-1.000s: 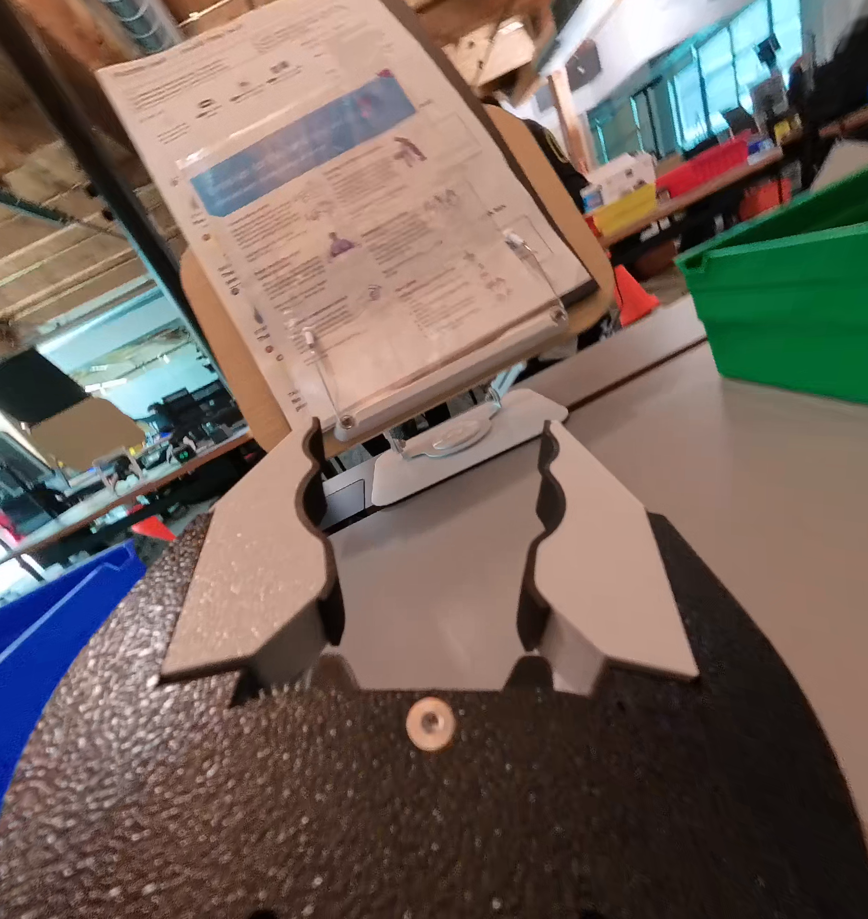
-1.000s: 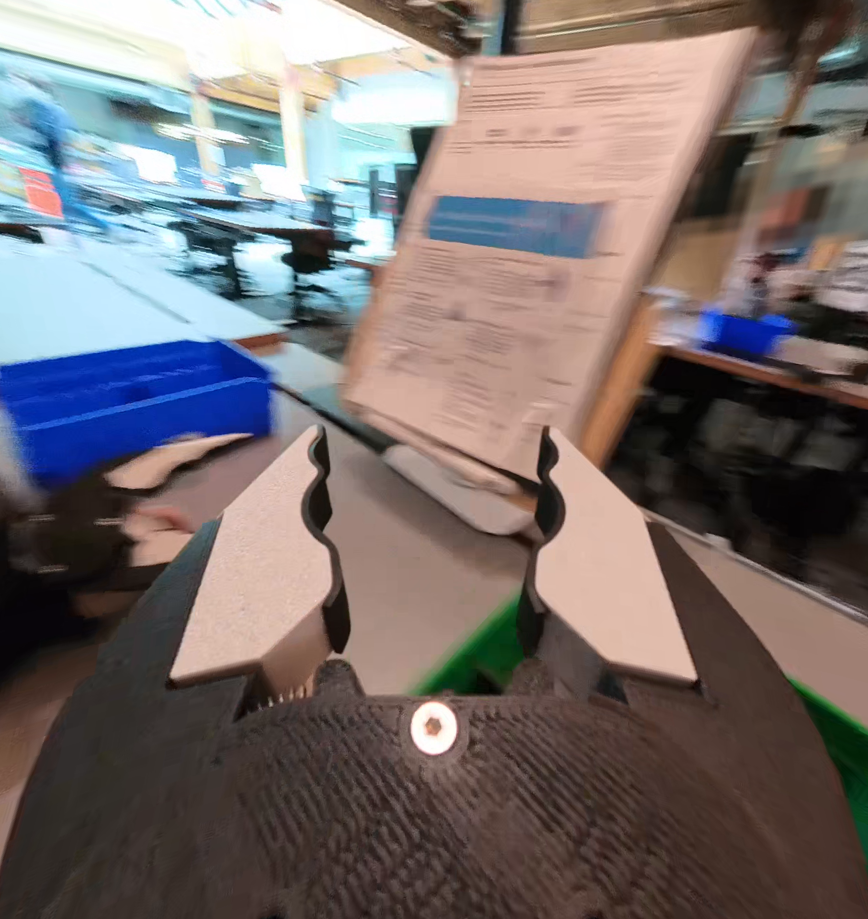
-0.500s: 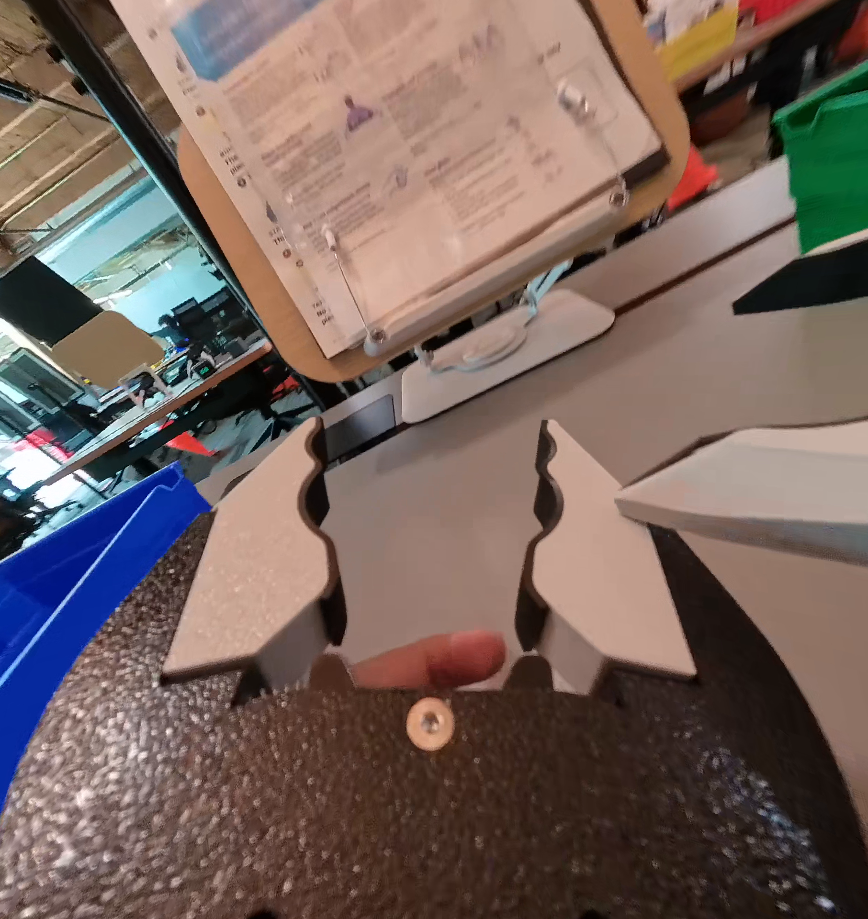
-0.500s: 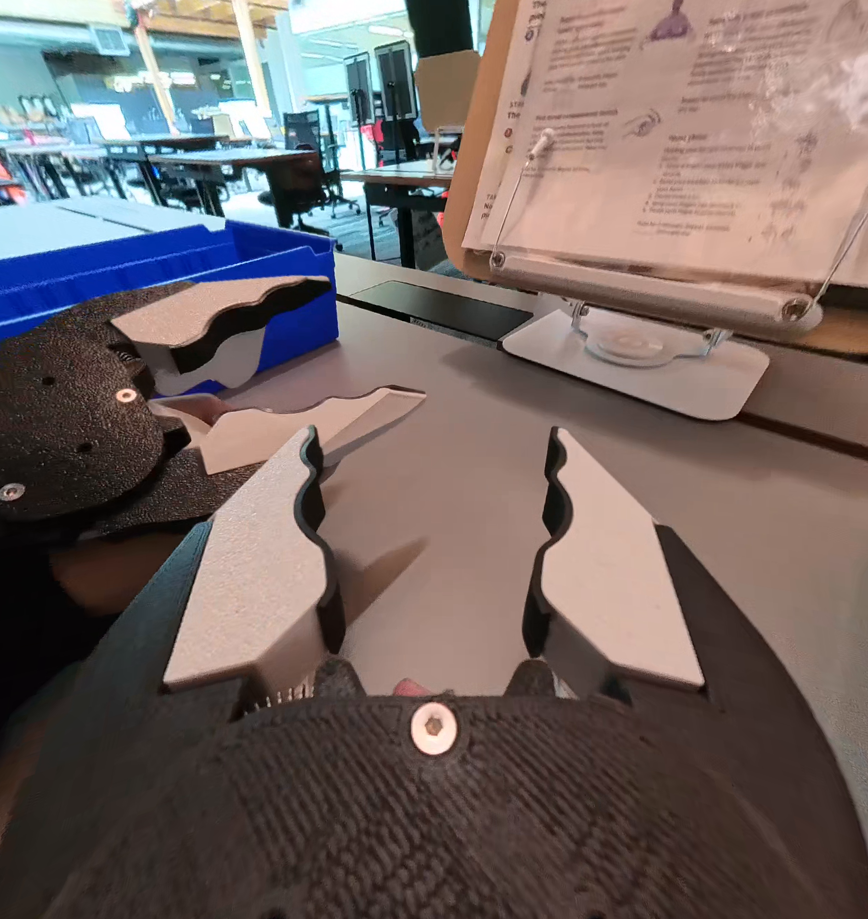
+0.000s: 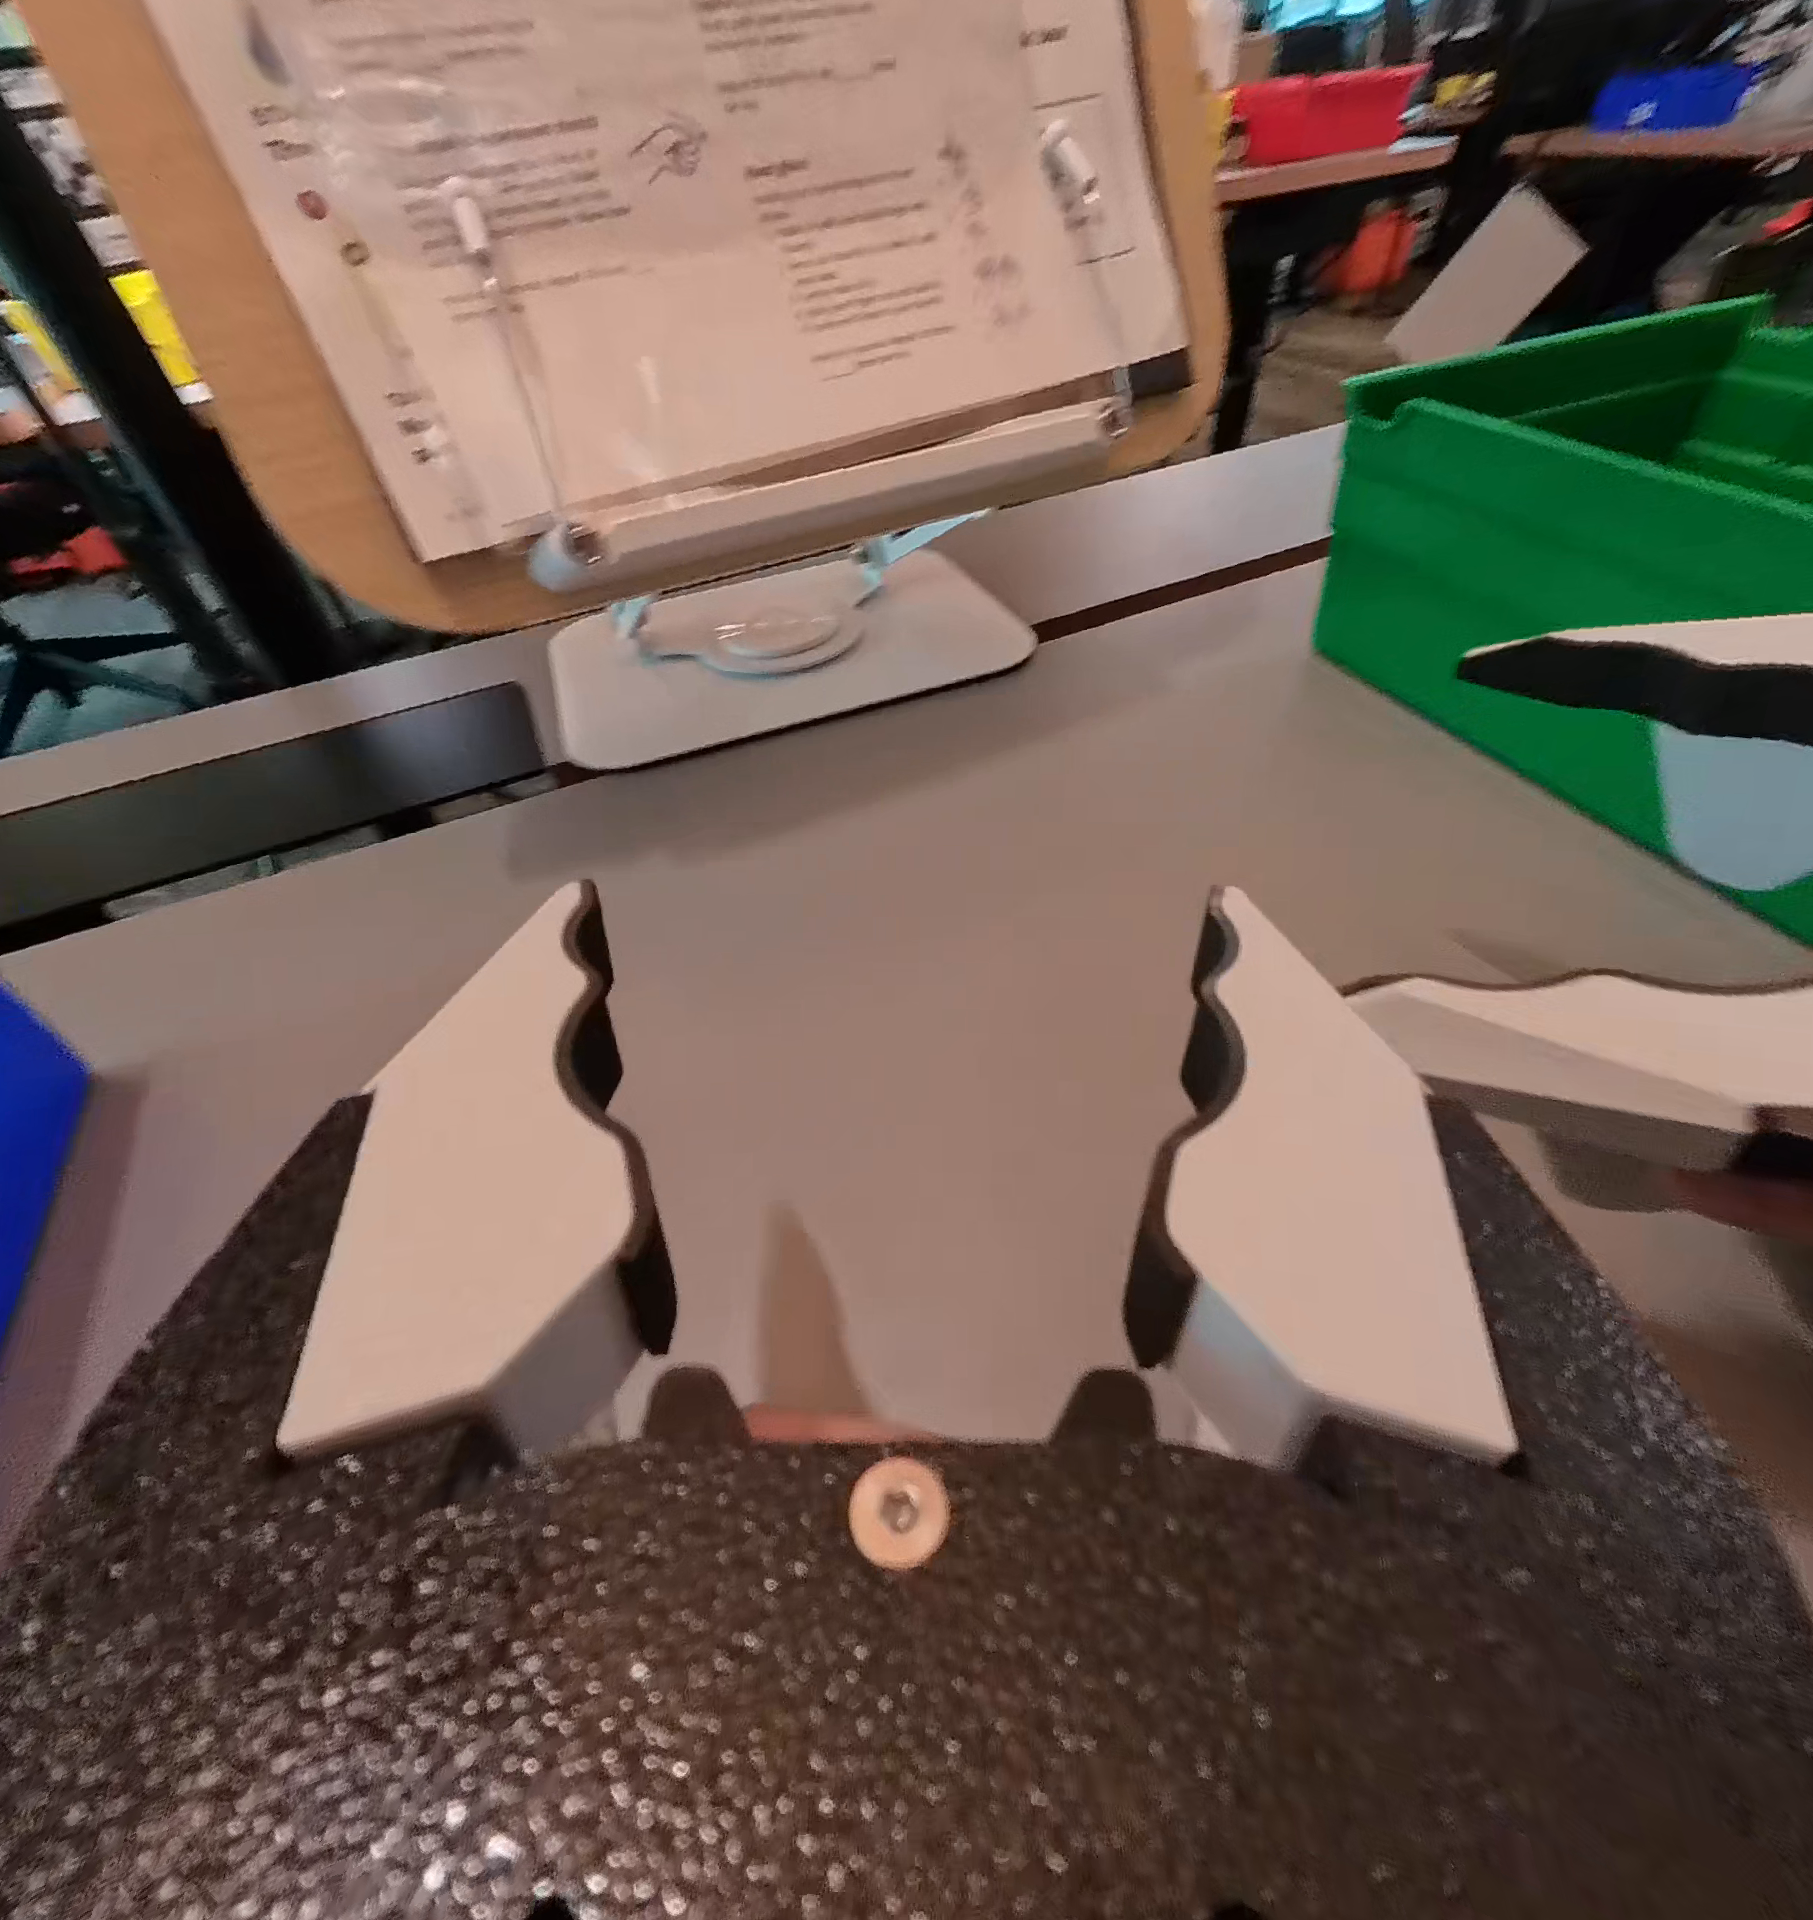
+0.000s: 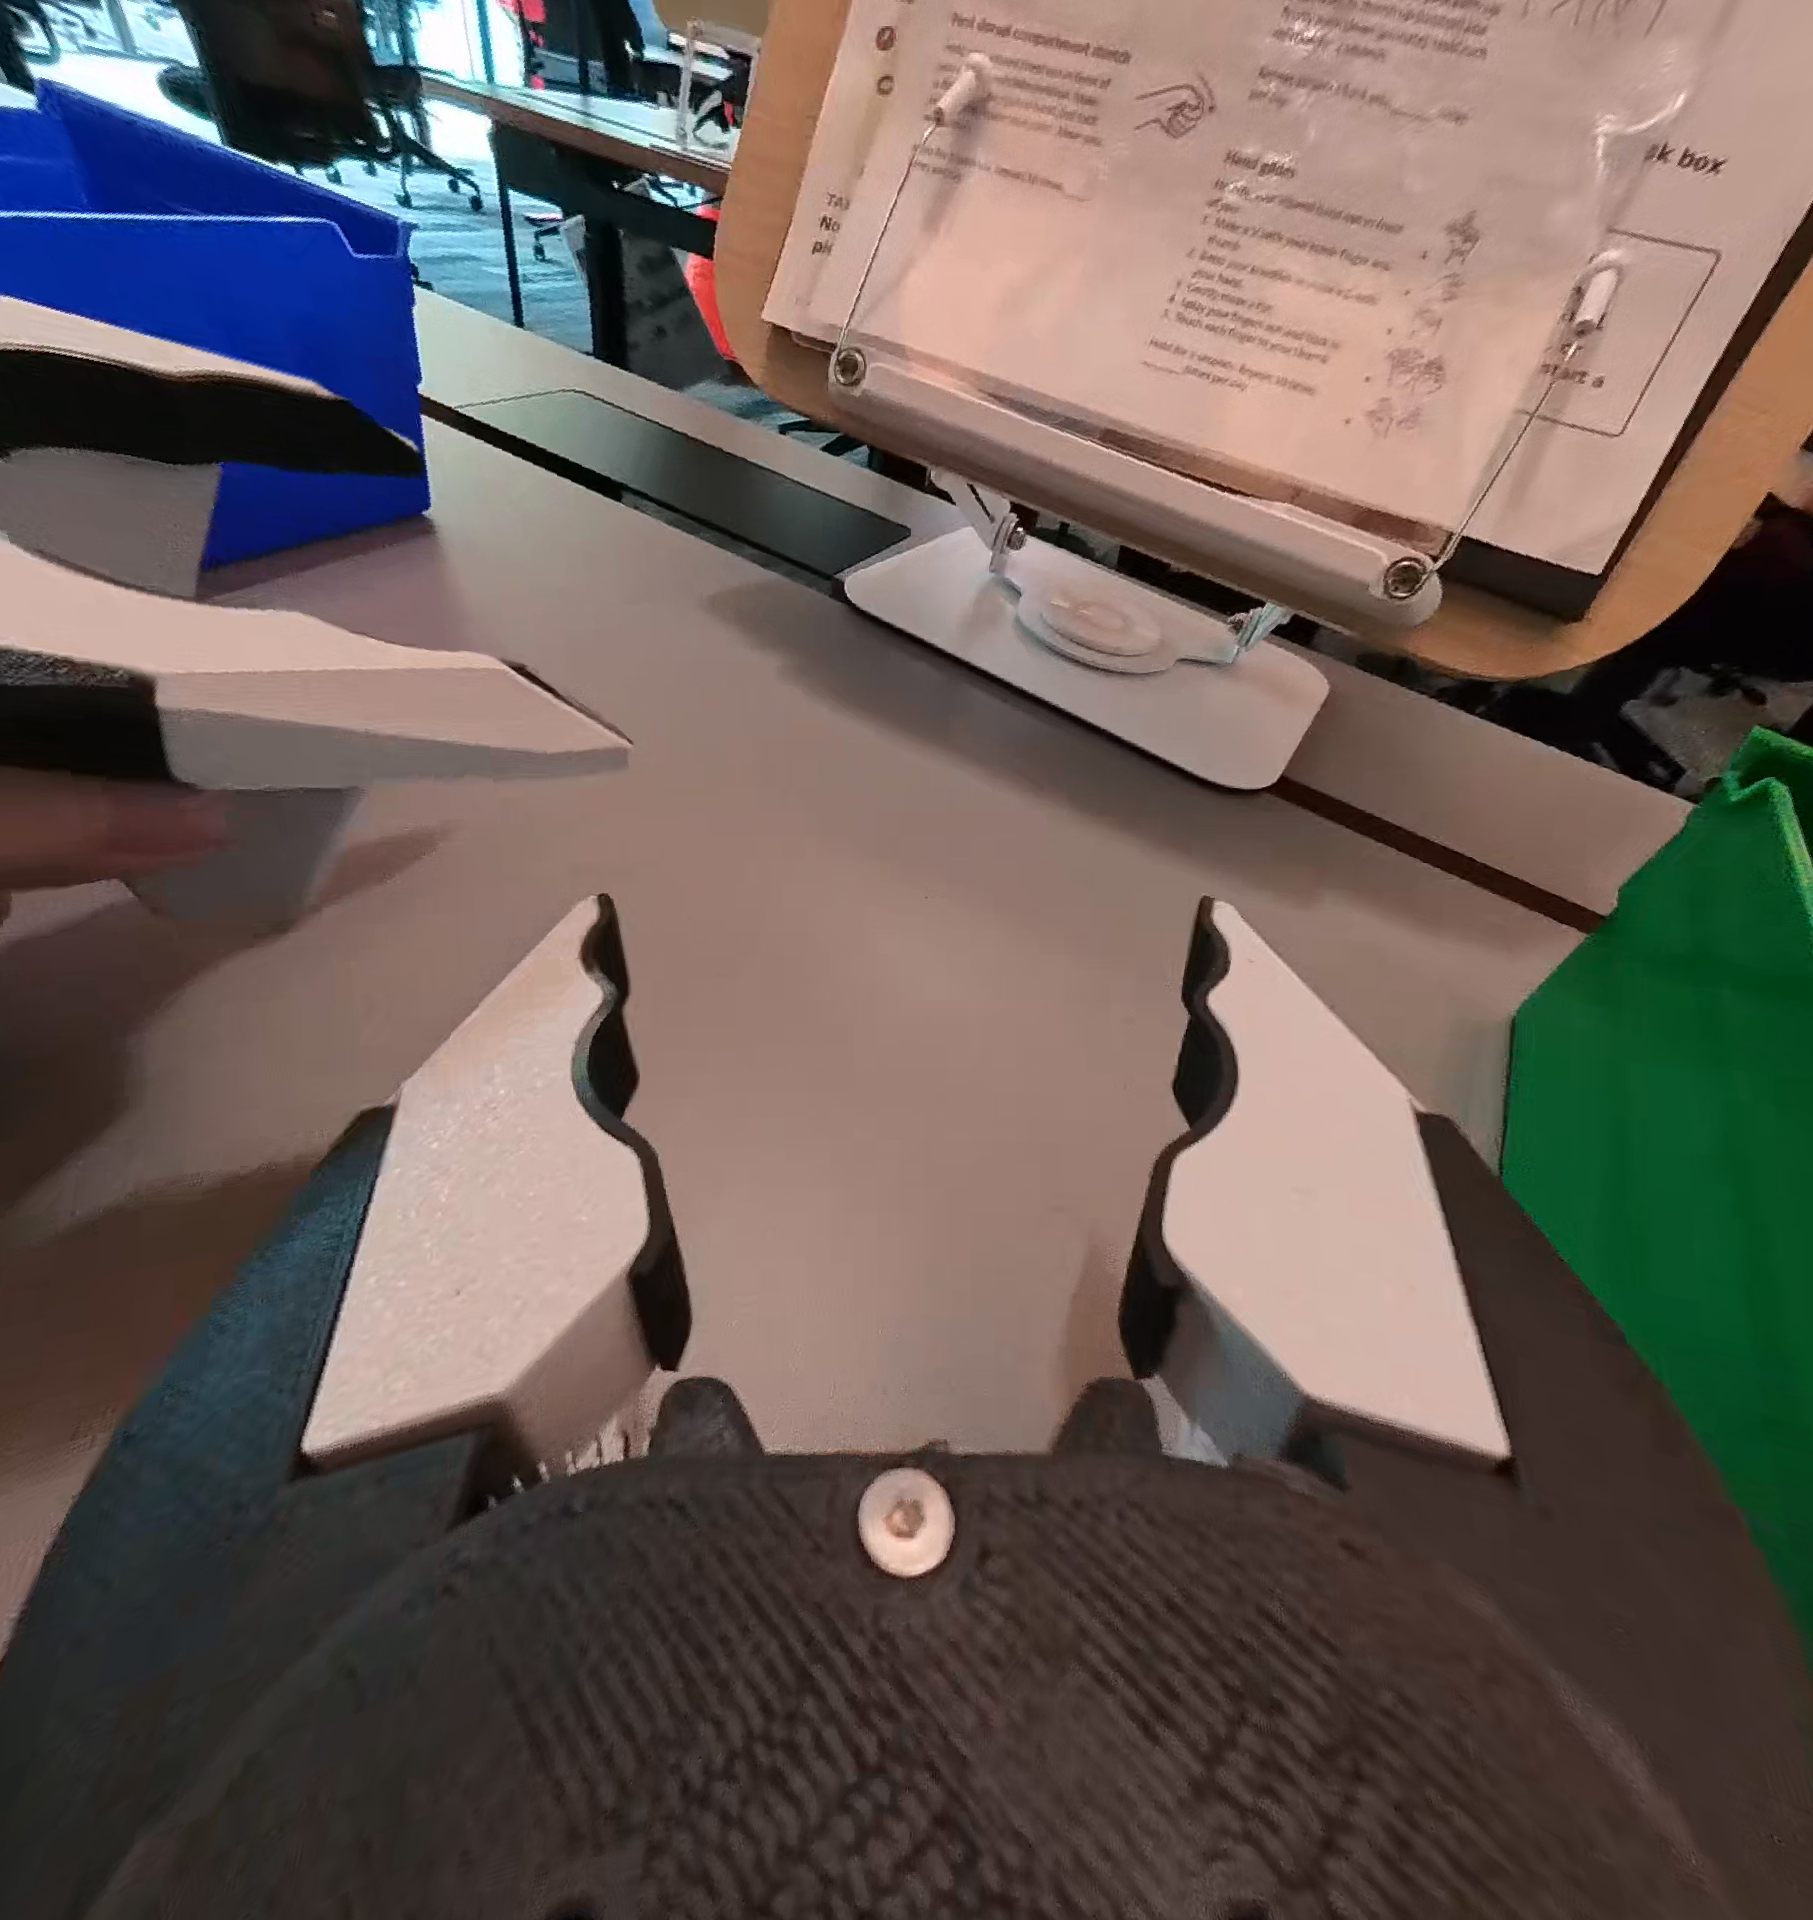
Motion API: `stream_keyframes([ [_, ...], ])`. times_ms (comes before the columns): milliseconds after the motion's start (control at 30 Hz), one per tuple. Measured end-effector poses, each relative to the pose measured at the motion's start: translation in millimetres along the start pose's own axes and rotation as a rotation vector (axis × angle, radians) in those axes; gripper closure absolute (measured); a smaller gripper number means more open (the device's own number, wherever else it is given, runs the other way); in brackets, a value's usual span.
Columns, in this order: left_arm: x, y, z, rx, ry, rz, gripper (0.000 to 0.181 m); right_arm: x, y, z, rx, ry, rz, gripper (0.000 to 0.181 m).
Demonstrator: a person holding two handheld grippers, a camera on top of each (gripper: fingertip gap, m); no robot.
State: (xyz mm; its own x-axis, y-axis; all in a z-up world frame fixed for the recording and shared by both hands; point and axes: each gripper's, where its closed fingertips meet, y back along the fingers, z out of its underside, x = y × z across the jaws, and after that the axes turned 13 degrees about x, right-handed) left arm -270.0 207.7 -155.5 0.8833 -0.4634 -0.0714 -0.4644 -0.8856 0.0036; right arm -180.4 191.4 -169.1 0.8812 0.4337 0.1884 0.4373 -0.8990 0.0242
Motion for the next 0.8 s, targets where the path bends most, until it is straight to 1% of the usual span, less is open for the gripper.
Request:
stream_keyframes([
  [100,19.8,-2.0,-9.4,0.057,0.049,0.081,0.066,12.1,0.2,1.0,-0.004,-0.018,0.066,0.053],
  [133,26.1,-2.3,-12.1,0.072,0.070,0.110,0.064,17.4,0.4,1.6,-0.005,-0.014,0.090,0.052],
  [233,41.0,-1.9,-20.8,0.111,0.152,0.183,0.059,37.8,1.5,7.1,-0.035,0.026,0.189,0.052],
  [333,51.7,1.6,-32.4,0.156,0.221,0.245,0.056,47.8,2.5,10.2,-0.056,0.031,0.249,0.051],
  [433,59.0,3.3,-36.2,0.168,0.232,0.278,0.055,50.0,3.4,8.9,-0.047,0.046,0.268,0.050],
  [633,80.2,6.0,-32.3,0.125,0.204,0.369,0.050,56.0,5.1,8.3,-0.040,0.031,0.295,0.049],
  [700,88.8,8.9,-35.1,0.131,0.204,0.413,0.049,58.0,6.3,7.6,-0.033,0.020,0.305,0.049],
  [800,109.6,16.9,-39.0,0.125,0.241,0.528,0.048,60.1,7.3,6.8,-0.026,0.011,0.317,0.049],
])
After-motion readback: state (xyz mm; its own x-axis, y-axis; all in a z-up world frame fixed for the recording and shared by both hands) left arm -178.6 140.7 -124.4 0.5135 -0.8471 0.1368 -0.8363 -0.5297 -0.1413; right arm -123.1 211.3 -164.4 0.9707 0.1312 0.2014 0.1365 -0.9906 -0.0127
